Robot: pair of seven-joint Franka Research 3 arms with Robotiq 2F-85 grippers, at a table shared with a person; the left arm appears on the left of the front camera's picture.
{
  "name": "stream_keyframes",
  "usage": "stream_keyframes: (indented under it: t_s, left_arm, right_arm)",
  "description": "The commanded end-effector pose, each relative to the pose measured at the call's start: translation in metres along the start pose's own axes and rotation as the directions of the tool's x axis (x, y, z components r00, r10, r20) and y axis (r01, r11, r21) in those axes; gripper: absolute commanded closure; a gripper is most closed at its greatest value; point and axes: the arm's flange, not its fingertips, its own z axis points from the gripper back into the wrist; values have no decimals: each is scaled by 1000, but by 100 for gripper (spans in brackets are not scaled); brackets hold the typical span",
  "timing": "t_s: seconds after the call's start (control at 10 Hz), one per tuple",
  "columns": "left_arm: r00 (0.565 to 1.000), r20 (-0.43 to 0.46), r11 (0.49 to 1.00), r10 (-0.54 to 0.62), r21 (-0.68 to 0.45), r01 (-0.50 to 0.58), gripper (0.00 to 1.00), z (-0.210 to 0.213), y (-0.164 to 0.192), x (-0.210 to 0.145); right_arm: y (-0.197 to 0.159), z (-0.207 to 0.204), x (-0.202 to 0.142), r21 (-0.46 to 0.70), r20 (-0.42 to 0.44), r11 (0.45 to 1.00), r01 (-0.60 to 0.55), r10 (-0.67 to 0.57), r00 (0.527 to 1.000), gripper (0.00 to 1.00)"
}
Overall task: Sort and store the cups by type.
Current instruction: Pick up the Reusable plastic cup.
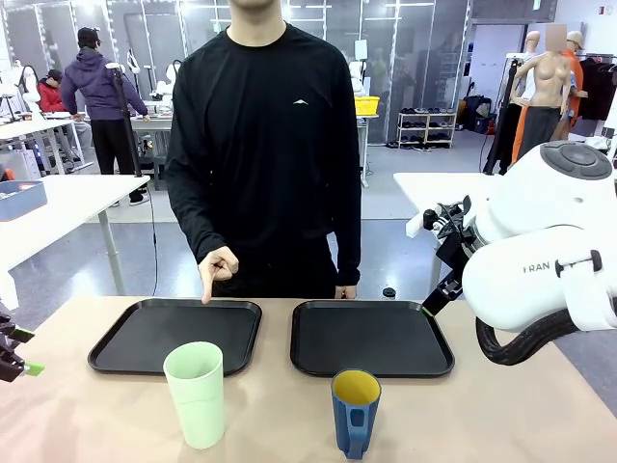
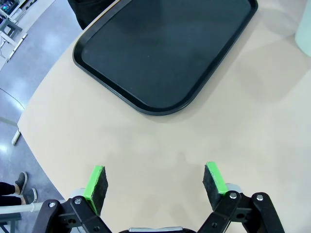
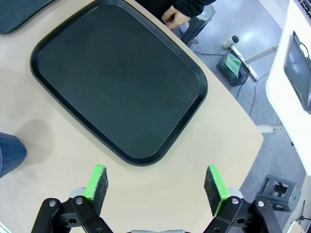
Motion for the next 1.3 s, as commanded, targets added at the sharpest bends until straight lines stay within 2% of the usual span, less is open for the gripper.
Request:
stream_keyframes:
  t_s: [0.0,0.3,0.5,0.7,1.0,1.1,1.2]
  left_arm:
    - [1000,-12,1000,-20,3,20,0,3,0,-1]
    - [1000,0,1000,-1,0,1,0,0,0,0]
    - [993,99,998,-61,-27,64,0,-21,2,4]
    - [971,220,987,-94,-104,119,0,-32,-4,10]
    - [923,341,940,-178,-218,261,0,-41,-22,16]
    - [931,300,929,-207,-238,283,0,-31,-21,13]
    - [946,292,961,-142,-188,203,0,-32,-29,23]
  right_arm:
    - [0,0,0,3,-1,1000,2,-2,1000,0]
    - [0,0,0,3,-1,1000,2,-2,1000,0]
    - [0,0,0,3,-1,1000,2,-2,1000,0]
    - [0,0,0,3,-1,1000,2,-2,1000,0]
    - [0,0,0,3,-1,1000,2,-2,1000,0]
    - [0,0,0,3,-1,1000,2,-2,1000,0]
    - [0,0,0,3,-1,1000,2,-2,1000,0]
